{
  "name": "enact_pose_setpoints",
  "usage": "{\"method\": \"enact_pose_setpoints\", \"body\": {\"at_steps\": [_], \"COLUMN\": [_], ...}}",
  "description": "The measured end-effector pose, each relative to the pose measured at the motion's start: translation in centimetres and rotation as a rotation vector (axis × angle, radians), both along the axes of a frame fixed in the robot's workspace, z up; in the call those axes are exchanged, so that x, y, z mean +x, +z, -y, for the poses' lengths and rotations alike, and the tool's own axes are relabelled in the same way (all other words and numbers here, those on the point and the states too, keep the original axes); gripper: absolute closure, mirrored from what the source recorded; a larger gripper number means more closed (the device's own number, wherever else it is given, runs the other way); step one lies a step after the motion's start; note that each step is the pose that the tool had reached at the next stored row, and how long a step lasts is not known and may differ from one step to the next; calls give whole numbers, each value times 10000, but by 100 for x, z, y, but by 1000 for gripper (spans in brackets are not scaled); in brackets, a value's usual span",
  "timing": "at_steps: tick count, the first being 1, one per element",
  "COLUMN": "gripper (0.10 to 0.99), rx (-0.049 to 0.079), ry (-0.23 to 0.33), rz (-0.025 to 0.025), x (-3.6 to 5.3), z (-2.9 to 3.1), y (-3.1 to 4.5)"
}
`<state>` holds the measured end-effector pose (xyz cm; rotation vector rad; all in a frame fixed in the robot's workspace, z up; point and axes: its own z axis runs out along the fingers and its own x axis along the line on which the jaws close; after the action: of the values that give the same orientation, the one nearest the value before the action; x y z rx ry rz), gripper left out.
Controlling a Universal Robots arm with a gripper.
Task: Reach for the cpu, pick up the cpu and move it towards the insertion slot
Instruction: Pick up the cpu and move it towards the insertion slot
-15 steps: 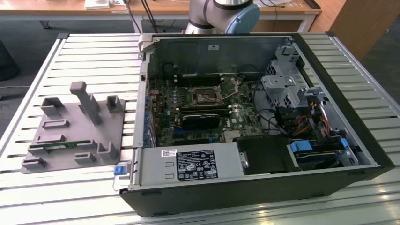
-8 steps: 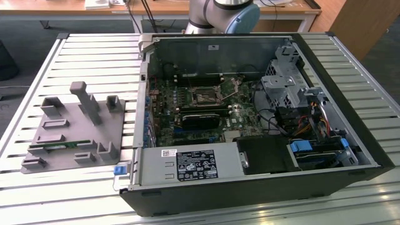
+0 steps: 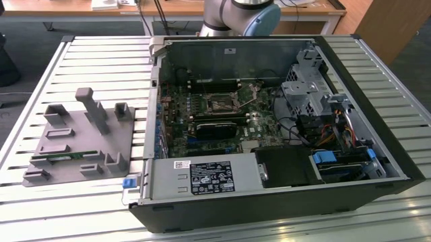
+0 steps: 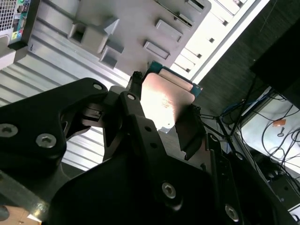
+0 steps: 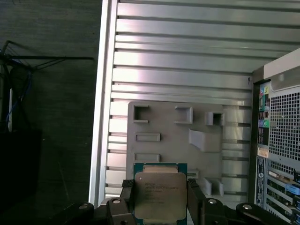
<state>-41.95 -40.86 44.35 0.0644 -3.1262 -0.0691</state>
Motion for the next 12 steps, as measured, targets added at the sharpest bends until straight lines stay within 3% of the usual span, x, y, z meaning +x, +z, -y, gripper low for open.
{"method": "enact_pose_setpoints", "body": {"at_steps": [12], "gripper": [549], "rx": [1], "ry": [0], "rz": [1], "x": [185], "z": [0], "y": [-1]}}
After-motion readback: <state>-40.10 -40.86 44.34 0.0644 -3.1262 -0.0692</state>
